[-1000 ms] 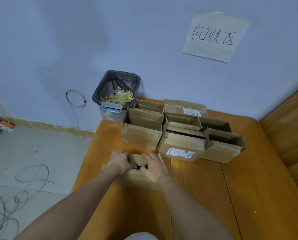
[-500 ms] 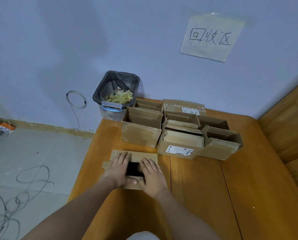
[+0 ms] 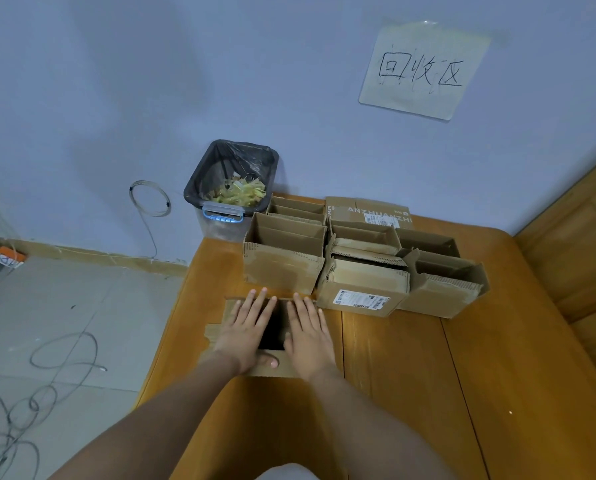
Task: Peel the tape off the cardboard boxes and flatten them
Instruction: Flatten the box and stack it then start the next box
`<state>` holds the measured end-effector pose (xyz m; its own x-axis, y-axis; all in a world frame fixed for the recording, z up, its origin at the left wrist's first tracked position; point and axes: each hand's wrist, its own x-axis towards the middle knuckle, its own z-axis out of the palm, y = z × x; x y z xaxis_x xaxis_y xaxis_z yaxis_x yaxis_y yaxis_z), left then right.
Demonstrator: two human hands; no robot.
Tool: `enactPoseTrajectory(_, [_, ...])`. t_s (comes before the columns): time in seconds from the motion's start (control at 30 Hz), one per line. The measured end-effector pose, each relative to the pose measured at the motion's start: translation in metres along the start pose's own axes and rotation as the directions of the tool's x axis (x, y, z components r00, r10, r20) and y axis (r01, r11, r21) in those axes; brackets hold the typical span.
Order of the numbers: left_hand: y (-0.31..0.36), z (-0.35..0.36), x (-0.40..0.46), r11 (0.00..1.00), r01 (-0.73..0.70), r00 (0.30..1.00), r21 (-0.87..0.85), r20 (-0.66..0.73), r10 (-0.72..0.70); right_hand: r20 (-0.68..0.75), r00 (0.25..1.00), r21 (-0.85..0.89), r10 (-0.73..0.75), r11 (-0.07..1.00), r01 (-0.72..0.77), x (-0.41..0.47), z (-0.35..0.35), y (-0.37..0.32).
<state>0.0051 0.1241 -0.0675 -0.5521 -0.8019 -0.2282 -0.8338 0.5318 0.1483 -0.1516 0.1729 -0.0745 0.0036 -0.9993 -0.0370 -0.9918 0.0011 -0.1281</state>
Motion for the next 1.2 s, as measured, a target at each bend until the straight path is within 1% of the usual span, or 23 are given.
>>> enactPoseTrajectory(0.1, [-0.003,0.001,0.002,1.000,0.010,0.999,-0.011,0.038,-0.010,0.030,0.999,0.020,0.020,1.000,-0.020,0.019,-0.006,0.001])
enactPoseTrajectory(0.2, [-0.008,0.000,0.007,0.999,0.036,0.994,-0.002,0.107,-0.036,0.149,0.988,0.035,0.046,0.998,-0.052,0.036,-0.009,0.001])
enactPoseTrajectory(0.3, [-0.011,-0.002,0.014,0.999,0.023,0.981,0.047,0.192,-0.031,0.298,0.953,0.044,0.062,0.996,-0.079,0.045,-0.008,0.002])
enactPoseTrajectory(0.37, [-0.013,-0.002,0.016,0.997,0.024,0.974,0.070,0.223,-0.039,0.331,0.941,0.057,0.064,0.995,-0.088,0.046,-0.006,0.003])
enactPoseTrajectory(0.47, [-0.014,-0.003,0.018,0.998,0.021,0.972,0.067,0.233,-0.036,0.307,0.950,0.063,0.053,0.995,-0.076,0.047,-0.004,0.004])
enactPoseTrajectory(0.63, [-0.012,-0.010,0.026,0.995,0.009,0.972,0.096,0.234,-0.032,0.307,0.951,0.061,0.025,0.997,-0.046,0.052,-0.006,0.008])
enactPoseTrajectory(0.77, [-0.010,-0.012,0.026,0.994,-0.029,0.974,0.109,0.224,0.004,0.254,0.966,0.052,0.053,0.996,-0.069,0.047,-0.002,0.008])
enactPoseTrajectory(0.87, [-0.009,-0.010,0.024,0.994,-0.049,0.971,0.093,0.239,0.025,0.212,0.975,0.036,0.071,0.996,-0.080,0.038,0.005,0.008])
enactPoseTrajectory(0.97, [-0.010,-0.003,0.020,0.996,-0.056,0.965,0.072,0.261,0.035,0.183,0.978,0.058,0.099,0.992,-0.111,0.032,0.010,0.006])
enactPoseTrajectory(1.07, [-0.012,0.006,0.014,0.997,-0.038,0.977,0.063,0.211,0.024,0.142,0.987,0.088,0.074,0.992,-0.087,0.027,0.011,0.005])
enactPoseTrajectory(1.13, [-0.013,0.010,0.012,0.998,-0.026,0.985,0.063,0.174,0.014,0.144,0.988,0.104,0.058,0.992,-0.073,0.022,0.012,0.008])
enactPoseTrajectory(1.2, [-0.016,0.010,0.012,0.997,-0.026,0.986,0.067,0.164,0.015,0.156,0.985,0.132,0.076,0.986,-0.097,0.017,0.010,0.013])
